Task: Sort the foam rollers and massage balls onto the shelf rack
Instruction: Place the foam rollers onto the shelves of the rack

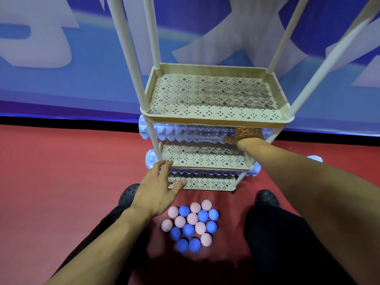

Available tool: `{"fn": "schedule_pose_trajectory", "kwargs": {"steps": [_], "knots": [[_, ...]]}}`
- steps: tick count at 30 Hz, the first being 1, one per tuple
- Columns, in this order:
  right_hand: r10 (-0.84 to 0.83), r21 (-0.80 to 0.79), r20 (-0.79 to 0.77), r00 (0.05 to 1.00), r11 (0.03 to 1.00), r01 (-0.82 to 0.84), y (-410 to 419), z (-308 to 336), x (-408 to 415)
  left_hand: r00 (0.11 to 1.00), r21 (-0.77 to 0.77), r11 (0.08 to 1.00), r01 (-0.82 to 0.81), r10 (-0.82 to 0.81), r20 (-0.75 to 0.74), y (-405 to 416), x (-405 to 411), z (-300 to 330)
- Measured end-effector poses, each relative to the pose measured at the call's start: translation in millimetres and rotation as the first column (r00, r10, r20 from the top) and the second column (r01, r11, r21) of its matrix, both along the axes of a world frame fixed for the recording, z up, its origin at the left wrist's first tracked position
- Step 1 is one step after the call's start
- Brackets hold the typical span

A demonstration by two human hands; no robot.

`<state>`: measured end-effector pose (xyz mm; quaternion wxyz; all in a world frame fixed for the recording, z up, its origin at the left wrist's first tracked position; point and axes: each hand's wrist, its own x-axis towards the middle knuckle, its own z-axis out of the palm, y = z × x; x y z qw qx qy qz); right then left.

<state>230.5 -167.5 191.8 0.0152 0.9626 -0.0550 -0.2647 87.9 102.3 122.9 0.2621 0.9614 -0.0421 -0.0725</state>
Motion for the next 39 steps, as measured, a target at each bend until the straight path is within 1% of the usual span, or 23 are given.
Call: {"fn": "schedule_pose_trajectory", "kwargs": {"steps": [1,2,4,5,6,8,11,14,16,18,21,24,29,32,34,37,39], "knots": [[0.001,-0.003,0.015,1.0,1.0,-0.001,0,-2,0,1.0,0.002,1.0,0.006,-0.006,0.002,-2,0,0],[-0.039,0.061,0.037,0.999,0.997,0.037,0,-5,-1,1.0,0.002,1.0,0.007,-0.007,0.004,-3,0,1],[-0.075,0.122,0.058,0.996,0.99,0.068,3,-8,-7,1.0,0.001,1.0,0.01,-0.01,0.011,-7,0,3],[-0.065,0.117,0.072,0.995,0.992,0.057,6,-8,-14,1.0,0.005,1.0,0.013,-0.013,0.016,-9,0,4],[-0.025,0.106,0.103,0.994,0.994,0.014,6,-12,-20,1.0,0.012,1.0,0.018,-0.018,0.022,-11,1,4],[0.072,0.077,0.235,0.969,0.993,-0.092,7,-15,-37,0.998,0.036,0.999,0.04,-0.041,0.043,-16,0,6],[0.236,0.072,0.439,0.867,0.952,-0.296,-7,-21,-66,0.991,0.115,0.989,0.098,-0.108,0.082,-23,-5,6],[0.356,0.097,0.48,0.802,0.887,-0.451,-45,-33,-98,0.975,0.251,0.952,0.177,-0.204,0.087,-33,-14,4],[0.418,0.069,0.476,0.773,0.859,-0.507,-81,-38,-117,0.956,0.324,0.913,0.248,-0.286,0.073,-47,-20,3],[0.433,0.05,0.448,0.783,0.862,-0.505,-125,-43,-131,0.937,0.354,0.884,0.305,-0.345,0.054,-69,-23,3],[0.326,0.026,0.369,0.87,0.932,-0.361,-191,-51,-150,0.925,0.325,0.883,0.34,-0.376,0.054,-113,-23,4],[0.2,0.01,0.355,0.913,0.976,-0.218,-247,-65,-165,0.909,0.318,0.867,0.383,-0.416,0.04,-163,-20,4],[0.026,-0.008,0.246,0.969,1.0,-0.025,-311,-103,-184,0.893,0.321,0.848,0.422,-0.45,0.012,-238,-11,-17],[-0.125,0.04,0.165,0.978,0.992,0.12,-340,-135,-191,0.89,0.321,0.841,0.436,-0.456,-0.013,-269,-5,-42],[-0.289,0.11,0.096,0.953,0.954,0.278,-359,-157,-195,0.892,0.324,0.841,0.433,-0.451,-0.02,-284,-3,-59],[-0.544,0.194,0.004,0.839,0.823,0.533,-384,-192,-204,0.901,0.33,0.844,0.423,-0.431,-0.052,-301,-3,-88],[-0.64,0.187,-0.047,0.767,0.749,0.636,-396,-216,-214,0.906,0.335,0.845,0.417,-0.416,-0.08,-310,-5,-108]]}}
